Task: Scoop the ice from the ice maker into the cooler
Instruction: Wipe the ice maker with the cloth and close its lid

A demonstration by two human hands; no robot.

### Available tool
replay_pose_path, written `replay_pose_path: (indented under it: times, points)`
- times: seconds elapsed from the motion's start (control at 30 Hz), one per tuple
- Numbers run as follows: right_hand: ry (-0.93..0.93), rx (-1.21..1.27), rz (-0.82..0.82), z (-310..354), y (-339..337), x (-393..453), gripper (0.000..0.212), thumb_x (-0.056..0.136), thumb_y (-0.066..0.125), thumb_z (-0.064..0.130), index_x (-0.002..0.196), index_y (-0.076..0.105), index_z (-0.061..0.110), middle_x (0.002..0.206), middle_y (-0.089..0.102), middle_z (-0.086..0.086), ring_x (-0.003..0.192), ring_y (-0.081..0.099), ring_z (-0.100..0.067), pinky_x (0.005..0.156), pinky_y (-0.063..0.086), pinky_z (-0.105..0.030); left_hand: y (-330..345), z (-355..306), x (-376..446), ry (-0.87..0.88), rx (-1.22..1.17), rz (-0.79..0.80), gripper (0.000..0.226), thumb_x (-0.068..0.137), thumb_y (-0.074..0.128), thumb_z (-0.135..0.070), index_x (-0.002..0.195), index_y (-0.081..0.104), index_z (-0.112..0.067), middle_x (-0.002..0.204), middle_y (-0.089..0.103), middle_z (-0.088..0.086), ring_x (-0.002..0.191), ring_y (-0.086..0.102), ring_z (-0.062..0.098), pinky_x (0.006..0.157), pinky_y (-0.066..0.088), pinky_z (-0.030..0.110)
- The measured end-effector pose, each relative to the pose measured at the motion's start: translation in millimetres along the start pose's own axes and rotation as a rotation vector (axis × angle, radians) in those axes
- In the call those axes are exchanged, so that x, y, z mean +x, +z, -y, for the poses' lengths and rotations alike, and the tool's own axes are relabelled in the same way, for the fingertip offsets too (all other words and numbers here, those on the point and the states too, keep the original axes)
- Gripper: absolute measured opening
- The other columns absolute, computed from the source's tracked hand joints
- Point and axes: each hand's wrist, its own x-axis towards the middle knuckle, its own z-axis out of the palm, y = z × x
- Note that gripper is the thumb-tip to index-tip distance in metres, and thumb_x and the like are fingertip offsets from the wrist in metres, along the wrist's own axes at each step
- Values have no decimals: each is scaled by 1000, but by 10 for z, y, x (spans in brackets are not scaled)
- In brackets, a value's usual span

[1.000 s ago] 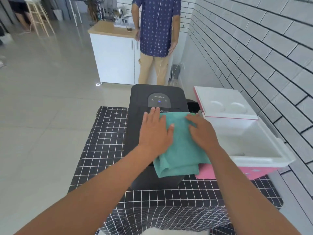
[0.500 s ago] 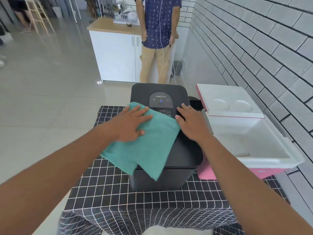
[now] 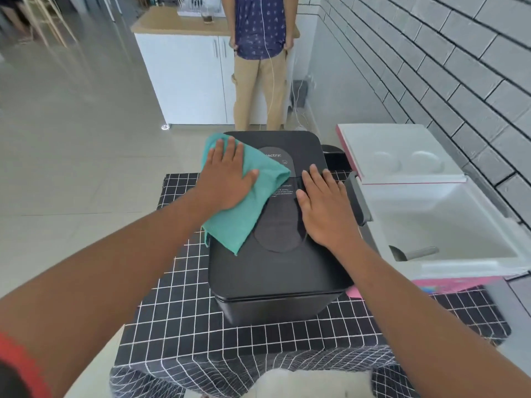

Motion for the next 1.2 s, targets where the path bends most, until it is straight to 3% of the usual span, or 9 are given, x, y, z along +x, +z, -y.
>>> replay_pose_path:
  times: [0.33, 0.87, 1.03, 1.13, 1.2]
  points:
    - [-2, 17, -22, -18, -23, 40, 52, 102, 23, 37, 150, 25, 18, 159, 16, 3, 146, 10, -21, 117, 14, -46, -38, 26, -246, 85, -43, 34, 68, 105, 28, -42, 157, 1, -7, 165, -6, 10, 151, -10, 24, 122, -6, 39]
    - [-166, 59, 33, -171, -50, -271, 55, 103, 22, 34, 150, 19, 8, 160, 11, -8, 147, 5, -26, 119, 10, -41, 249, -865, -1366, -199, 43, -75, 70, 103, 21, -47, 156, 2, -5, 165, -5, 14, 152, -7, 29, 122, -6, 41]
    - [-181, 286, 50, -391, -61, -547, 54, 103, 30, 27, 150, 17, 6, 160, 5, -7, 147, -1, -19, 113, -2, -25, 308, -1187, -1363, -167, 50, -77, 71, 103, 19, -48, 156, 2, -5, 165, -3, 14, 152, -7, 30, 122, -4, 43]
    - [-155, 374, 112, -543, -106, -661, 55, 102, 32, 24, 152, 14, 12, 161, 2, 1, 147, 1, -13, 109, 0, -22, 313, -1348, -1270, -126, 52, -64, 71, 103, 18, -49, 156, 2, -5, 165, -4, 14, 151, -8, 30, 122, -4, 44]
    - [-106, 494, 165, -601, -168, -691, 54, 101, 33, 22, 152, 17, 16, 160, 9, 4, 146, 10, -11, 112, 7, -26, 314, -1455, -1164, -101, 48, -62, 71, 103, 19, -49, 157, 3, -5, 165, -3, 14, 151, -6, 30, 122, -3, 44]
